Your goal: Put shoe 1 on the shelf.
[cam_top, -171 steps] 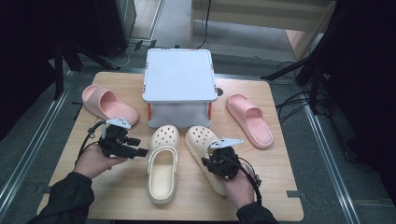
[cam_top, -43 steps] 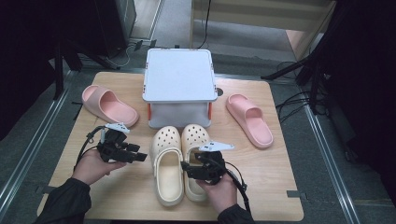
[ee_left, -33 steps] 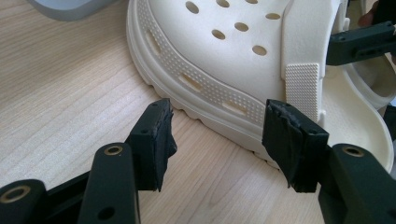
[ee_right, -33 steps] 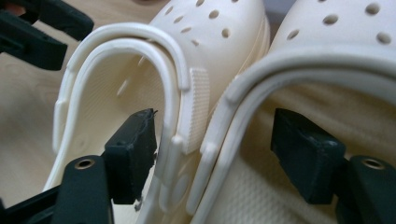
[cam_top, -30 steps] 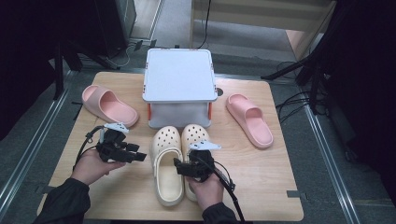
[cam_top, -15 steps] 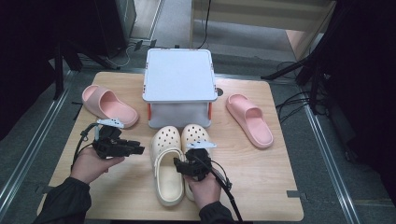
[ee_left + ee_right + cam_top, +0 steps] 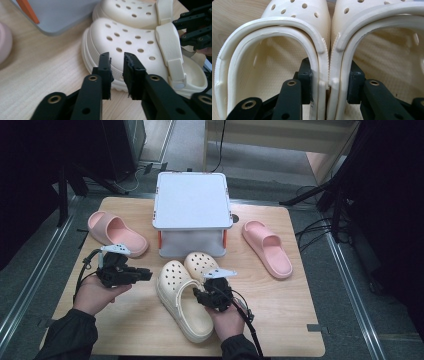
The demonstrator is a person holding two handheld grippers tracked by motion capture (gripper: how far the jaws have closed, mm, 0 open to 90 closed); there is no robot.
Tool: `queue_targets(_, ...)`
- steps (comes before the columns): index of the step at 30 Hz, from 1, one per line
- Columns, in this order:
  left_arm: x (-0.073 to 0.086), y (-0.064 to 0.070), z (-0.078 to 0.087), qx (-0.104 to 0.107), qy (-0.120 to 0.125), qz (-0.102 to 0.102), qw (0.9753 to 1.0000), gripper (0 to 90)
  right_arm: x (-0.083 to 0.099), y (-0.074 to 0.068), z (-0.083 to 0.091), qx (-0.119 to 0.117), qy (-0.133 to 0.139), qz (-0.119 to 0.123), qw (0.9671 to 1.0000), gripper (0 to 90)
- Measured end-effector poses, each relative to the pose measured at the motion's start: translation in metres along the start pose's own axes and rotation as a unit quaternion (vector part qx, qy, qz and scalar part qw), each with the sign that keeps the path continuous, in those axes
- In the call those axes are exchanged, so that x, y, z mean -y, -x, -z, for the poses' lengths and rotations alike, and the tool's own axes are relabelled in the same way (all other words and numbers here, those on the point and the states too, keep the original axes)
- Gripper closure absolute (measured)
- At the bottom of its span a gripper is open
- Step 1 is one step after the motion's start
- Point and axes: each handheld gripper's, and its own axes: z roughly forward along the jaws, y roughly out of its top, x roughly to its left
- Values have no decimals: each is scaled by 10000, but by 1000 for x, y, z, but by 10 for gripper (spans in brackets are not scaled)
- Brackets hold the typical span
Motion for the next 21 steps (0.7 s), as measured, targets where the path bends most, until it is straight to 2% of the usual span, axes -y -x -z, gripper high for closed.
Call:
queue_targets(2,-1,0,0,29,23,13,10000,789,-1,2,2,-27,-17,29,10000,657)
queue_targets(3,-6,-1,1,162,7,109,9998,801,-4,6,7,-137,19,40,9999,659)
queue_targets(5,-11,1,3,244,79,144,9996,819,-7,11,11,-289,32,30,9996,659)
queue_targets(8,-23,6,6,151,12,-46,9999,840,-13,20,19,-501,25,-24,9987,659)
queue_targets(10,-32,7,7,38,-39,-175,9998,852,-16,23,23,-505,48,59,9987,659)
queue_targets(14,-55,6,7,-45,-51,-291,9996,881,-24,28,27,-425,66,213,9988,658)
queue_targets(18,-76,2,5,-124,-41,-359,9993,895,-31,33,27,-434,39,221,9988,658)
queue_targets(20,-80,1,5,-130,-27,-381,9992,897,-35,35,27,-399,25,254,9989,658)
queue_targets(21,-89,-2,5,-96,12,-371,9993,896,-37,36,27,-365,43,297,9989,658)
